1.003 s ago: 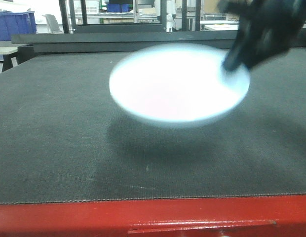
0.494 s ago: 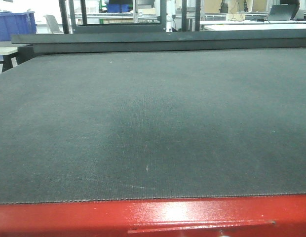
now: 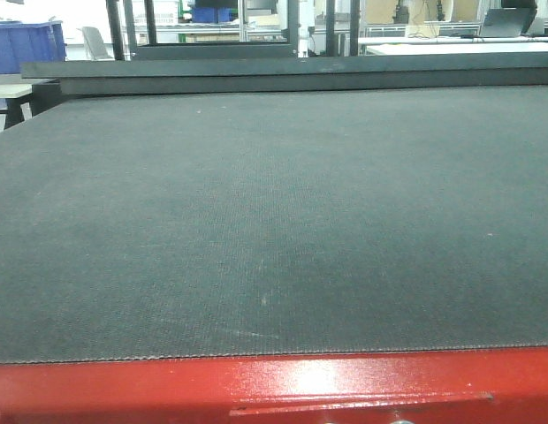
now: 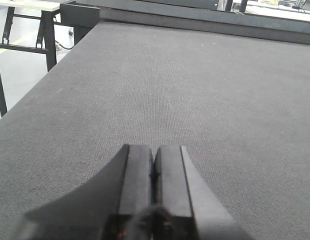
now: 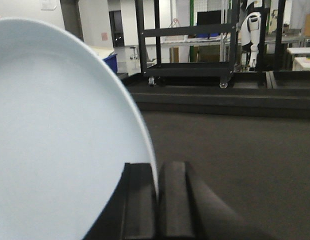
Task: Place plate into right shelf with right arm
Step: 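Hold the plate in the right gripper while the base turns away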
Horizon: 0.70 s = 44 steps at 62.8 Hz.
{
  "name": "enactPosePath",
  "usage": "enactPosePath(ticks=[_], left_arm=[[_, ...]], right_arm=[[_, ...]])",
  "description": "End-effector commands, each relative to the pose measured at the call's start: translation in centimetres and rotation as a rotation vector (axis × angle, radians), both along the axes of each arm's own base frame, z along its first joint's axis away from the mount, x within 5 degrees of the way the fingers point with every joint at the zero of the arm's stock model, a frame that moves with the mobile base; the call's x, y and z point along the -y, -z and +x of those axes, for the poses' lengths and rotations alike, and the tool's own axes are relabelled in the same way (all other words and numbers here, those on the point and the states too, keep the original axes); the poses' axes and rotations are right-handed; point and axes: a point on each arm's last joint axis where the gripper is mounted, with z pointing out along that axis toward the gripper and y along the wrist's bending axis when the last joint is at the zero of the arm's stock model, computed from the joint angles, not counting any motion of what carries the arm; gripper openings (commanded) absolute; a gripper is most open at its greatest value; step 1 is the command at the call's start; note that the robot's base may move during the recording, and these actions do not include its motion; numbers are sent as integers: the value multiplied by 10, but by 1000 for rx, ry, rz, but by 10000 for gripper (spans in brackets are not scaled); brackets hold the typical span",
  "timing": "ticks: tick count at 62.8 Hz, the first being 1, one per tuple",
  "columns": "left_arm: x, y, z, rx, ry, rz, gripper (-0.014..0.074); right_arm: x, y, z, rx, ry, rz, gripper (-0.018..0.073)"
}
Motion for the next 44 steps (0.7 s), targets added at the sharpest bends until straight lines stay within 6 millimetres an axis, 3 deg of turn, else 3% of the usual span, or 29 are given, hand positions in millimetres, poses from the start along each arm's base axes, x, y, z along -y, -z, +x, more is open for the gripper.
enactPosePath(ticks=[1, 8, 44], left_arm=[[0, -5, 0, 78, 7, -14, -47], [0, -5, 0, 78, 7, -14, -47], [0, -5, 0, 78, 7, -14, -47]], right_arm=[[8, -9, -2, 143, 80, 61, 56], [9, -2, 0, 142, 95, 64, 56], [9, -1, 1, 135, 92, 61, 56]])
